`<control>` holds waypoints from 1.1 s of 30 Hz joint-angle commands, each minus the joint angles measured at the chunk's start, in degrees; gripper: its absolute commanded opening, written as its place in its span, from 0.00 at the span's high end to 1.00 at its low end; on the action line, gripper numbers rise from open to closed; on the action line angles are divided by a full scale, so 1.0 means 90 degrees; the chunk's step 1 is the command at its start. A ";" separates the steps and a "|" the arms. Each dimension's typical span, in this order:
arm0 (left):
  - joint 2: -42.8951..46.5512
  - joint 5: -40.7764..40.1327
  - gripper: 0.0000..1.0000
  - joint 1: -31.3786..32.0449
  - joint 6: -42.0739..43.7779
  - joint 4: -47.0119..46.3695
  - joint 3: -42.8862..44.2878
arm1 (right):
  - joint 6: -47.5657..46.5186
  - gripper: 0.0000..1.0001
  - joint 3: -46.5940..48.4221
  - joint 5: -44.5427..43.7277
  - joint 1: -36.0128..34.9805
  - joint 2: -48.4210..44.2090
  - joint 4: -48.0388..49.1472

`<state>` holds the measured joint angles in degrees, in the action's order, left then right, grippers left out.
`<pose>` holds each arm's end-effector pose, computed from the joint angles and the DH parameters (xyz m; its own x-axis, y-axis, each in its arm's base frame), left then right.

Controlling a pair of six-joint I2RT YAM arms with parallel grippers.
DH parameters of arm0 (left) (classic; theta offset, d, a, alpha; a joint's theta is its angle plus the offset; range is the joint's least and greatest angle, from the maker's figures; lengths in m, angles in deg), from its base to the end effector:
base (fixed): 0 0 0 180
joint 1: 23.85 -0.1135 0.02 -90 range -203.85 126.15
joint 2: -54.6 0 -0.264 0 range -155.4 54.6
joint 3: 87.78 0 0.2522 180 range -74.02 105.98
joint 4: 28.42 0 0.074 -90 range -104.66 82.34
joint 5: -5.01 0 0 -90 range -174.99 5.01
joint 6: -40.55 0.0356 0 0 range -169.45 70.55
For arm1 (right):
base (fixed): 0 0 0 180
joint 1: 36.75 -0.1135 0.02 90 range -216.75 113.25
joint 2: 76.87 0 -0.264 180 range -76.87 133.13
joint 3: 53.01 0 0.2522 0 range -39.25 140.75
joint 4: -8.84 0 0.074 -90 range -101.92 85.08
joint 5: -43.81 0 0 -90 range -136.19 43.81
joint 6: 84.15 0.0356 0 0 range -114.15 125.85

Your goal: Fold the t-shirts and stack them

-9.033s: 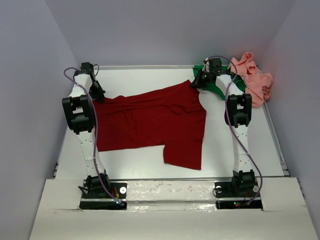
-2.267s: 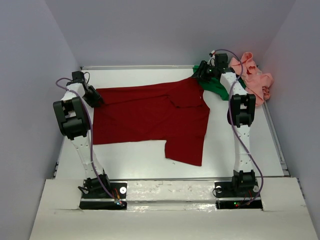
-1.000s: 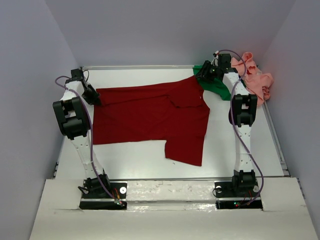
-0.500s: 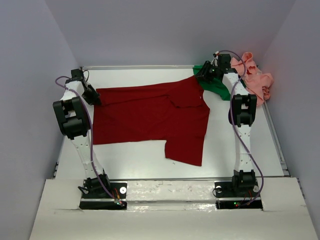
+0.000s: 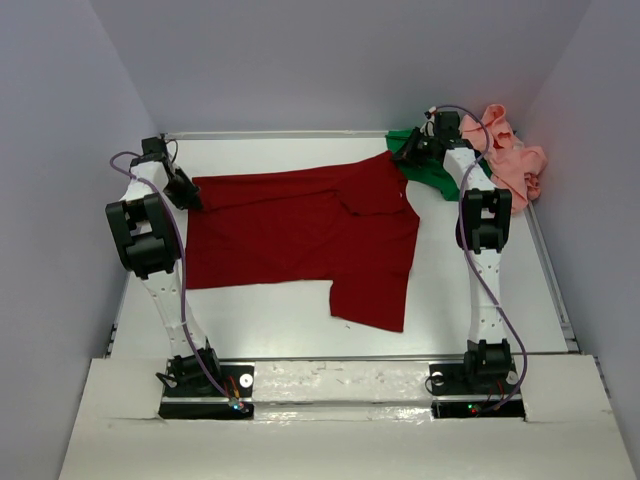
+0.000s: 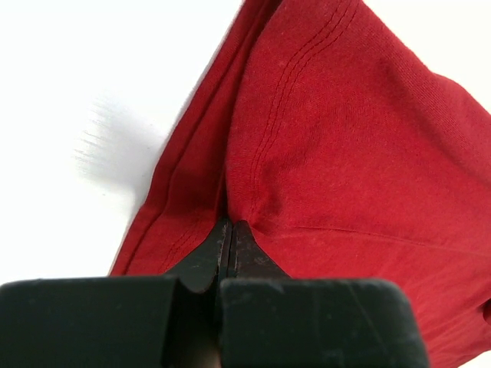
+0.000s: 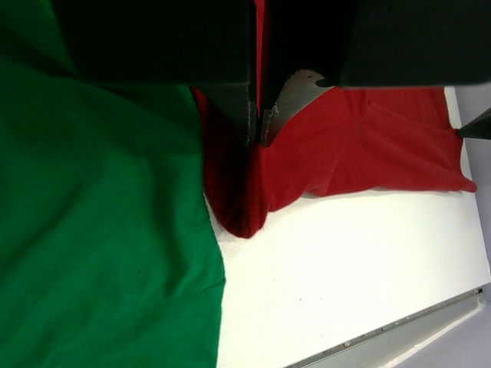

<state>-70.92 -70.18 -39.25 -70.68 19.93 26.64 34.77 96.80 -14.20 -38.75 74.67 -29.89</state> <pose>0.4613 0.1176 0.1865 -0.7263 -0.5632 -0.3941 -0.4232 0.8182 -0.3893 0.5824 0.0392 0.1641 -0.7768 0.3833 -0.4997 -0.0649 0.7406 0.6688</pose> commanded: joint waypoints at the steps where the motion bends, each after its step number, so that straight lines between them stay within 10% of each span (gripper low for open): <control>1: 0.0010 0.0103 1.00 -0.0037 0.0074 0.0180 0.0319 | 0.0067 1.00 0.0138 0.0176 -0.0061 0.0017 0.0284; 33: -0.0136 0.0259 1.00 -0.0418 0.0143 0.0297 0.0837 | -0.0255 1.00 -0.1112 0.0020 -0.0061 -0.1535 -0.0467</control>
<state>-71.20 -68.83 -42.20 -70.33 21.81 31.76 33.27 89.54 -14.05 -39.08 67.68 -32.91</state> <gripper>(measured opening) 0.011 0.025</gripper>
